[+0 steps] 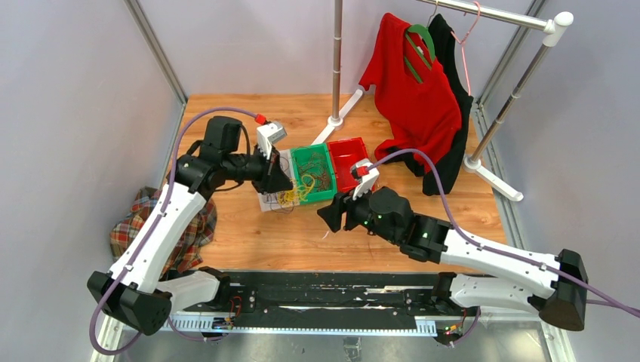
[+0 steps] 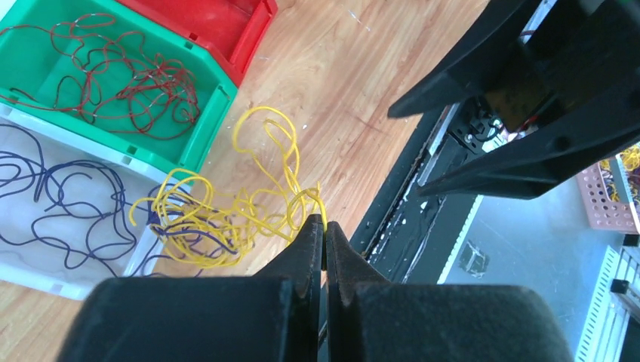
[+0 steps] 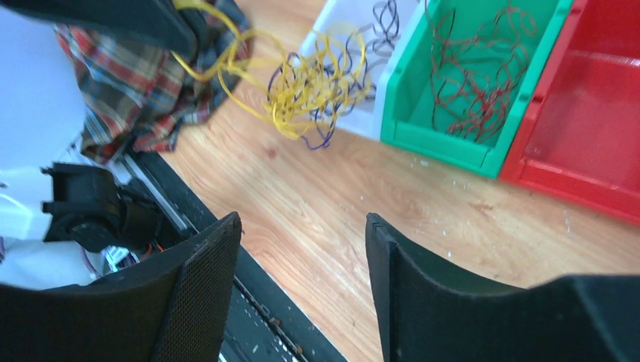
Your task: Untangle the cables
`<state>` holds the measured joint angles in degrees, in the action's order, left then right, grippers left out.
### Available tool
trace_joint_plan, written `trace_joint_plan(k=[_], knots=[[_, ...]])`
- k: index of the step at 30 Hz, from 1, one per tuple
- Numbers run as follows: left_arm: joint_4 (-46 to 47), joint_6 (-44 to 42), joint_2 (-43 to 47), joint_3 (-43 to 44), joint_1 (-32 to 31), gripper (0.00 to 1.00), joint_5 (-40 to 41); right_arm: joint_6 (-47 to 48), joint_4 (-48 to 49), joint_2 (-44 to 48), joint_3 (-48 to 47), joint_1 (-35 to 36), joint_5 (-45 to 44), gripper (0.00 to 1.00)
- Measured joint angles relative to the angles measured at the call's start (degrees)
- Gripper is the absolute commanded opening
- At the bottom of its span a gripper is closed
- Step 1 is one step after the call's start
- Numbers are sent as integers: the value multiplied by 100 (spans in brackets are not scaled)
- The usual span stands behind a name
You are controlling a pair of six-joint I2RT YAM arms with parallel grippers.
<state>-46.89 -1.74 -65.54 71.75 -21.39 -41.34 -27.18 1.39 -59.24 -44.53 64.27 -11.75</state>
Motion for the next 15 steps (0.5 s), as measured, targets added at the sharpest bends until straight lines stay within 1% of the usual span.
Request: trace_joint_plan(k=[2,4,10,15], knots=[[-59,-48,24,0,-37,1,4,13,2,146,-74,0,-107,63],[-157,-129,24,0,-125,1,15,61,20,74,-262,0,-149,64],[-407,-306,57,17,-306,1,22,254,297,-597,-951,15,50,65],[-651,-485,98,168,-356,1,-68,326,483,-861,-1008,138,238,65]])
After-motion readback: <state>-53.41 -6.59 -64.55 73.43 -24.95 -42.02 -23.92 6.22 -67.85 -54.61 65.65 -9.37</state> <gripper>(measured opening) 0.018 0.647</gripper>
